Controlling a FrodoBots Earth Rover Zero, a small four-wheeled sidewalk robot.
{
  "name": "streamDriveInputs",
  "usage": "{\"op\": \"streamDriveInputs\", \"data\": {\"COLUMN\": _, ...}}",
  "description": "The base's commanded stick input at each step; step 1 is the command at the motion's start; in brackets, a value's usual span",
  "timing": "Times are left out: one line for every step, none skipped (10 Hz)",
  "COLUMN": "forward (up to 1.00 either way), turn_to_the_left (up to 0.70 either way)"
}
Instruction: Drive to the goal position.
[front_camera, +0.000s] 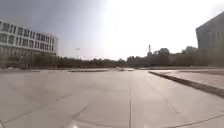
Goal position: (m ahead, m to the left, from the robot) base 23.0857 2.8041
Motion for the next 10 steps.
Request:
{"op": "streamDriveInputs", "data": {"forward": 0.70, "turn_to_the_left": -0.02}}
{"op": "streamDriveInputs", "data": {"forward": 0.70, "turn_to_the_left": -0.02}}
{"op": "streamDriveInputs", "data": {"forward": 0.70, "turn_to_the_left": -0.02}}
{"op": "streamDriveInputs", "data": {"forward": 0.70, "turn_to_the_left": -0.02}}
{"op": "streamDriveInputs", "data": {"forward": 0.70, "turn_to_the_left": -0.02}}
{"op": "streamDriveInputs", "data": {"forward": 0.70, "turn_to_the_left": -0.02}}
{"op": "streamDriveInputs", "data": {"forward": 0.70, "turn_to_the_left": -0.02}}
{"op": "streamDriveInputs", "data": {"forward": 0.70, "turn_to_the_left": -0.02}}
{"op": "streamDriveInputs", "data": {"forward": 0.70, "turn_to_the_left": -0.02}}
{"op": "streamDriveInputs", "data": {"forward": 0.70, "turn_to_the_left": -0.02}}
